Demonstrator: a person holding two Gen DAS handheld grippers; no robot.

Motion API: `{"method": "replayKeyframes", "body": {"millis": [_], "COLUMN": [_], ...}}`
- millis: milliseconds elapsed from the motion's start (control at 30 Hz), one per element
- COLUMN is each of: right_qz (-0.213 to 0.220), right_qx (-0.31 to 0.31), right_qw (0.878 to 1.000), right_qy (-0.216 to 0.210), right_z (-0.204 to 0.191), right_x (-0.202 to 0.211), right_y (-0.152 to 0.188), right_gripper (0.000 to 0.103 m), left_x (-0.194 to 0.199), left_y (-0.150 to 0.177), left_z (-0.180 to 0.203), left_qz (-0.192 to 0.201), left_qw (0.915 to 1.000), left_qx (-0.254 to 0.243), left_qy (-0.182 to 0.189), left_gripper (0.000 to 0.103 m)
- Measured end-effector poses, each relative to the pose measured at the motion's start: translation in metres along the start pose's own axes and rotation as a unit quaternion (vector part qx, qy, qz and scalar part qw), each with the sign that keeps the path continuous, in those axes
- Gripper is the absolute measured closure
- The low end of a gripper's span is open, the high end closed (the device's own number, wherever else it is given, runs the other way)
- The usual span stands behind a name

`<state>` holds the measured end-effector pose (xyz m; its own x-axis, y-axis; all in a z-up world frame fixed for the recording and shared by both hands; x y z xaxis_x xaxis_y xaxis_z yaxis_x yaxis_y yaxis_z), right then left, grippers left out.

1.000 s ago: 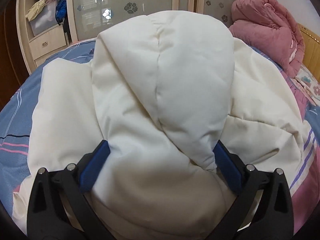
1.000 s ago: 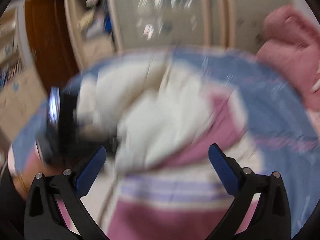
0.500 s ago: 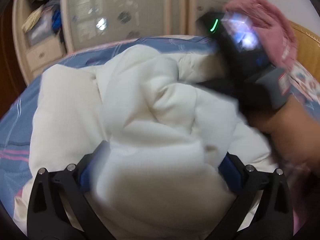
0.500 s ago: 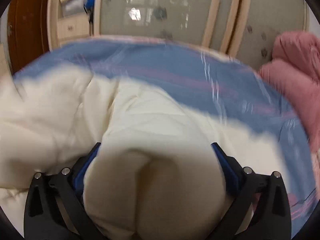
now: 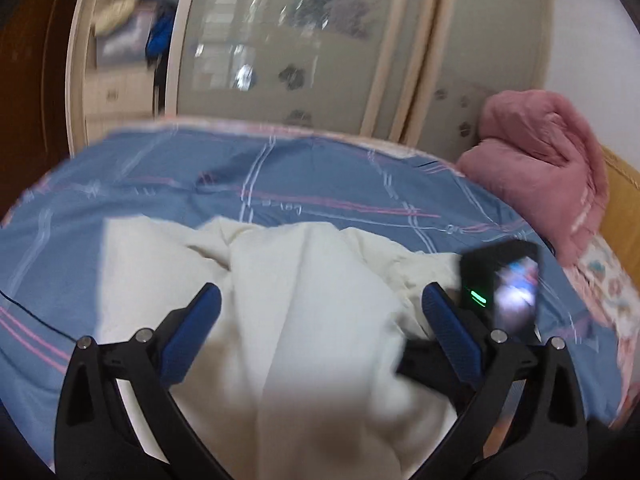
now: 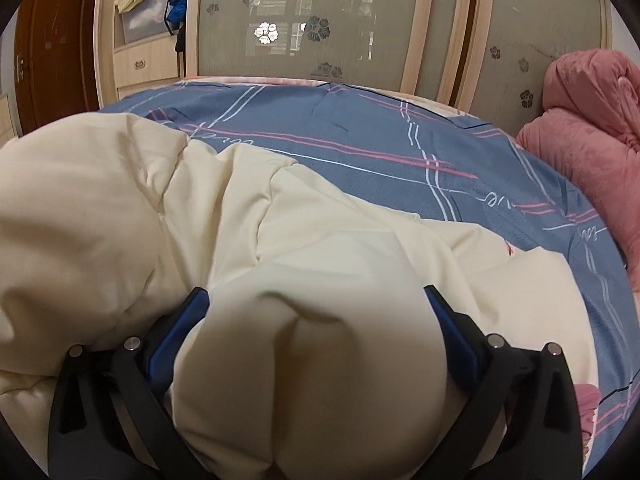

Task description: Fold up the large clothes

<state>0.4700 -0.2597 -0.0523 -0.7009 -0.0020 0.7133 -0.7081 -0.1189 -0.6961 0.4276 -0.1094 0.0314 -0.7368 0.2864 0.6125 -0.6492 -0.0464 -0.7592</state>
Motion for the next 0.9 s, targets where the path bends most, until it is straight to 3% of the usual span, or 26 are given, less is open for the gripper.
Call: {"method": "replayKeyframes", "body": {"millis": [100,200,367,567,667,767,867,900], "right_qz": [0.011,0.018,0.011,0.021,0.040,0.082,0.107,0.111], "right_qx": [-0.026,-0.047,-0.044,-0.060,-0.079,-0.117,-0.149,-0.147], "right_qw": [0.999,0.998,0.999,0.997,0.993,0.981,0.969,0.966], "right_qy": [-0.021,-0.037,-0.026,-0.047,-0.074,-0.129,-0.166,-0.182], "right_z": [0.011,0.018,0.015,0.020,0.027,0.043,0.055,0.055], "right_x": [0.003,0.006,0.002,0.004,0.012,0.034,0.067,0.077], "right_y": [0.000,0.000,-0.001,0.000,0.002,0.011,0.038,0.047], "right_gripper": [0.001,0.001,0.001,0.001,0.001,0.001,0.001,0.001], "left_x": [-0.042,-0.060,-0.070,-0.066,-0.046,-0.033,-0.010,0.007], "left_y": [0.009,0.031,0.040,0.042,0.044,0.046,0.061,0.074], "left_z": [-0.013,-0.027,-0.022,-0.021,-0.030,-0.040,-0.037,-0.033], "left_qz": [-0.053,-0.062,-0.069,-0.054,-0.003,0.013,-0.002,-0.009], "left_qw": [0.9974,0.9960,0.9915,0.9928,0.9984,0.9996,0.9996,0.9986], "left_qx": [0.000,-0.006,-0.039,-0.039,-0.016,0.012,-0.005,-0.025], "left_qy": [-0.050,-0.065,-0.104,-0.100,-0.054,-0.021,-0.029,-0.047], "left_gripper": [0.002,0.002,0.002,0.002,0.002,0.002,0.002,0.002]}}
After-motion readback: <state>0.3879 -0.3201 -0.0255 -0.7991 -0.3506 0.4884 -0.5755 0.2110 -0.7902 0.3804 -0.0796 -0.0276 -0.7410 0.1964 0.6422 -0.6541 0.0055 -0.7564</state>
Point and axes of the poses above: each gripper's, at about its wrist camera, not at the fingertips, and x roughly against the way its jaws point, z to its right, y to its underside, the point moved 1 cm from there along -x, roughly the way its jaws point, and after that the axes turned 5 degrees about -z, right-handed, at the moved point
